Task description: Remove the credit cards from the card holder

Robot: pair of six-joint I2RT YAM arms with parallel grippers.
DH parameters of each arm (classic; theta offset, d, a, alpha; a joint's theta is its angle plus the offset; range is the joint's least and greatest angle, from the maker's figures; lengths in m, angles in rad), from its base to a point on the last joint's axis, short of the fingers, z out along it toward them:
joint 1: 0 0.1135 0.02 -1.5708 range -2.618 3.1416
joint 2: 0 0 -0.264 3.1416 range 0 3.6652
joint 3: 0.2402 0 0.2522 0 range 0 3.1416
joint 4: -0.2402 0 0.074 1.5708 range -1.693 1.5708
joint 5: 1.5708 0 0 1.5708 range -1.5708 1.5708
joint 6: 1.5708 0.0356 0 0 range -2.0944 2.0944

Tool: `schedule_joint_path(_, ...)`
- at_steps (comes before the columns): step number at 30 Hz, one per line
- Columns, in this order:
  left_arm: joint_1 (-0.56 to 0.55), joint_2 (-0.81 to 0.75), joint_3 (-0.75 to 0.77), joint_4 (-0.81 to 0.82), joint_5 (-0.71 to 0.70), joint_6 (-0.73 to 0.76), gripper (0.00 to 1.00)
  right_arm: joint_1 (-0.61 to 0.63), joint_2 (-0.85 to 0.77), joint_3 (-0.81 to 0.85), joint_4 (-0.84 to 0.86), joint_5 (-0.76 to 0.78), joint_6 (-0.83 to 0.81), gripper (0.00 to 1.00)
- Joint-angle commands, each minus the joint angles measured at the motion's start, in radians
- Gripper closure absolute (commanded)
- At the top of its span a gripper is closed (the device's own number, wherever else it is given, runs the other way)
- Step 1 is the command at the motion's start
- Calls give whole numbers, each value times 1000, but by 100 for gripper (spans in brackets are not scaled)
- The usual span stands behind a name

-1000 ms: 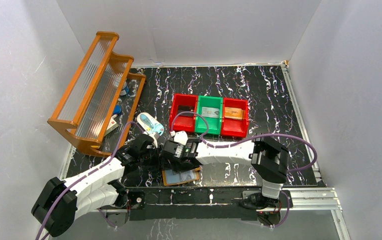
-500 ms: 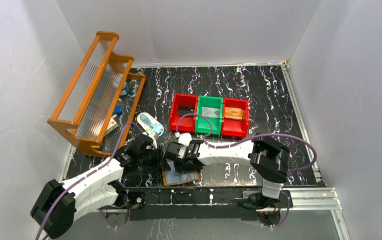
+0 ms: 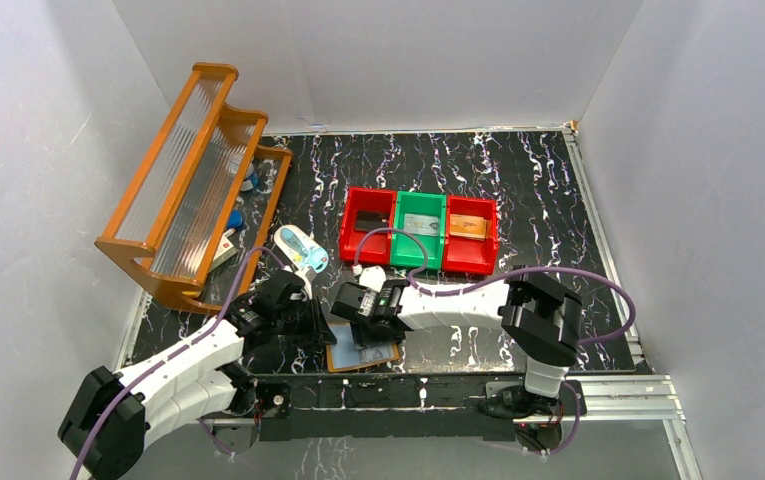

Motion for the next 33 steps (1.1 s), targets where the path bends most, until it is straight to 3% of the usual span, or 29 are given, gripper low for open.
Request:
schedule_joint_path(1,-2,12,12,-6,8,5,94,-5,-27,-6,31,-6,20,39)
schedule_joint_path(12,-3,17,10,0,-3,2,98,-4,-72,42,-40,25,25,36)
schedule_joint_path(20,-2,20,8,5,-4,0,99,-4,-104,23,4,3,11,36)
schedule_joint_path(24,-1,17,10,3,-3,2,98,-6,-85,8,-28,43,34,33)
schedule_joint_path(29,-2,20,13,4,-1,3,98,-5,-55,-41,50,-24,30,32)
schedule_joint_path(33,-2,17,12,3,0,5,99,-8,18,-18,13,-20,25,31)
